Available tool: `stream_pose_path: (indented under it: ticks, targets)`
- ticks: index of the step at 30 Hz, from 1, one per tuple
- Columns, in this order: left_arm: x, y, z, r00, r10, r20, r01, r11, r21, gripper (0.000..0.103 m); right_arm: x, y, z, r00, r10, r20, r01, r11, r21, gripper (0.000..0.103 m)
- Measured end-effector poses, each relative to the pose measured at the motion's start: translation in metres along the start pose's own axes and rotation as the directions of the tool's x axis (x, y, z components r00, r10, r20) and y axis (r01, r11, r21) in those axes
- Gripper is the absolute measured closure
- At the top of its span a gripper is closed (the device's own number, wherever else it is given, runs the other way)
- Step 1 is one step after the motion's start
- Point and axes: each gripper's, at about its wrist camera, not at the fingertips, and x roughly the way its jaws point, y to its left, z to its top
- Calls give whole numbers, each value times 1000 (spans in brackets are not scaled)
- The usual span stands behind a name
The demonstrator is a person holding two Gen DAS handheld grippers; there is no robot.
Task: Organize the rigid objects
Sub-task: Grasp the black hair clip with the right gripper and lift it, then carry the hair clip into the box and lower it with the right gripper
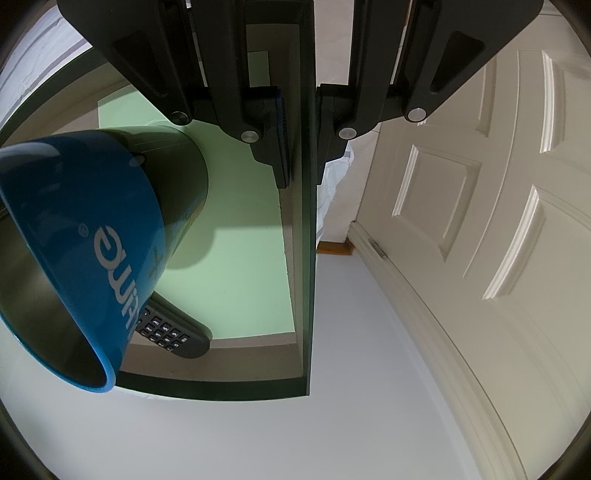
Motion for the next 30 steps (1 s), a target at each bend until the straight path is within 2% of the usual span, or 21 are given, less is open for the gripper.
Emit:
stream_pose_path:
  ticks: [6, 13, 17, 20, 23, 26, 30]
  targets:
    - [0, 3, 0, 1000, -4, 1, 4, 1000, -1, 94, -11, -6, -6, 998, 25, 59, -26, 999, 24, 85]
    - [2, 3, -1, 1000, -4, 3, 4, 1000, 4, 94, -56, 0, -14, 982, 112, 149, -123, 990, 65, 85]
    - [1, 3, -2, 1000, -6, 4, 6, 1000, 5, 94, -93, 32, -18, 957, 193, 217, -201, 980, 14, 85]
    - [1, 3, -2, 1000, -7, 6, 7, 1000, 5, 94, -111, 64, -16, 942, 253, 221, -246, 968, -59, 84]
    - [2, 3, -2, 1000, -9, 6, 9, 1000, 4, 94, -114, 97, -21, 934, 308, 180, -287, 949, -131, 84]
    - [2, 4, -2, 1000, -10, 7, 10, 1000, 3, 95, -101, 124, -28, 929, 355, 101, -333, 925, -185, 84]
    - [2, 4, -2, 1000, -11, 8, 11, 1000, 2, 95, -71, 144, -38, 944, 329, 9, -320, 926, -202, 84]
